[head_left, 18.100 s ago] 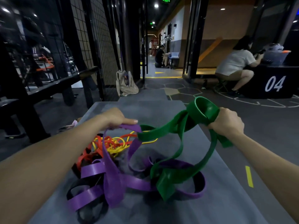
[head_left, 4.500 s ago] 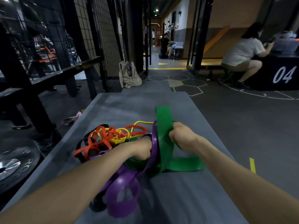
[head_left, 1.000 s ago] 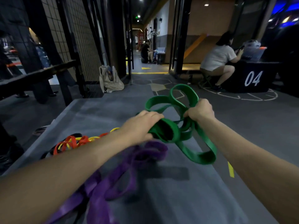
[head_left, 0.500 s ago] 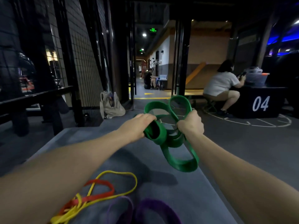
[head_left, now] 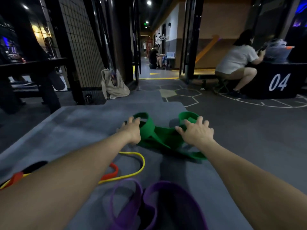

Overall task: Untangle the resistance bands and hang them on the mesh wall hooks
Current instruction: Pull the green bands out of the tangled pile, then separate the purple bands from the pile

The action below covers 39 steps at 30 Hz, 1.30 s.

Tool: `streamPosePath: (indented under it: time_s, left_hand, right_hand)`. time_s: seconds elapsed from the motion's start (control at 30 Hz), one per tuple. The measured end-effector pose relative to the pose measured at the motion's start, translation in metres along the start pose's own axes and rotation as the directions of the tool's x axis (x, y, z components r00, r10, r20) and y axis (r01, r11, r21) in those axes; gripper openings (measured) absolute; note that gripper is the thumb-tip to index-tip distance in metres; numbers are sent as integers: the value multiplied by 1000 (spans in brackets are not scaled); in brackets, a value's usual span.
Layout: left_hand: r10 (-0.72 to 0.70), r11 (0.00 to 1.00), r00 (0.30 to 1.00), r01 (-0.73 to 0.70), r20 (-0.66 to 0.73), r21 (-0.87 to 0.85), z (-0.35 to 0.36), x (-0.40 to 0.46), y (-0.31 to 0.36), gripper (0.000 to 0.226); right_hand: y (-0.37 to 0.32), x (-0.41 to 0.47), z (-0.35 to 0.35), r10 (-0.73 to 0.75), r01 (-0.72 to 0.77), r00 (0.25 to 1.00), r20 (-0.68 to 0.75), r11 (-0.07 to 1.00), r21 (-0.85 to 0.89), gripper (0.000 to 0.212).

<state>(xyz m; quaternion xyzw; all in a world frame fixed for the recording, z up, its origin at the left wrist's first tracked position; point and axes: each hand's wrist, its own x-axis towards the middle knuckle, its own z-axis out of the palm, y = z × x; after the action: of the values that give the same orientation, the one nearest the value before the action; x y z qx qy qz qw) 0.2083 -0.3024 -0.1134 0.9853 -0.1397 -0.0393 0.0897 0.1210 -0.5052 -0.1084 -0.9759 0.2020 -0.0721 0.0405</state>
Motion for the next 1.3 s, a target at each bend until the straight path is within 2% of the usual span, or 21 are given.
streamPosePath:
  time_s: [0.07, 0.13, 0.2, 0.27, 0.33, 0.43, 0.6, 0.83, 1.07, 1.2, 1.3]
  left_hand:
    - [51, 999, 999, -51, 12, 17, -4, -12, 2, 81]
    - [83, 997, 996, -83, 16, -4, -6, -24, 5, 78]
    - [88, 996, 996, -88, 10, -21, -8, -36, 10, 69]
    - [59, 998, 998, -59, -36, 3, -8, -45, 13, 54]
    - [-16, 999, 994, 21, -109, 50, -7, -51, 15, 47]
    - [-90, 992, 984, 103, -155, 74, -8, -59, 15, 50]
    - [-47, 997, 983, 57, -176, 55, -25, -84, 11, 44]
    - [42, 999, 986, -44, -159, -13, -48, -159, -11, 35]
    - [147, 979, 980, -163, -132, -119, -59, -265, -50, 22]
    - [143, 976, 981, -161, -134, -143, -48, -317, -84, 19]
    - [108, 976, 983, -133, -146, -172, -34, -346, -110, 26]
  right_hand:
    - [1, -9, -5, 17, -18, 999, 27, 999, 37, 65]
    - [2, -18, -8, 33, -40, 998, 52, 988, 149, 64]
    - [2, -27, -10, 33, -61, 995, 96, 947, 315, 60]
    - [2, -37, -9, 9, -49, 995, 103, 918, 393, 56]
    - [1, -45, -6, -7, -28, 996, 94, 927, 374, 52]
    - [0, -52, -6, 53, -68, 997, 53, 931, 358, 47]
    - [-7, -68, -19, 97, -76, 994, -43, 935, 346, 36]
    - [-44, -127, -43, -58, 70, 997, -43, 913, 401, 27]
    - [-93, -236, -62, -201, 173, 980, 7, 859, 481, 22]
    - [-126, -295, -56, -315, 250, 948, 45, 825, 507, 19]
    - [-147, -325, -44, -384, 263, 917, 105, 782, 564, 28]
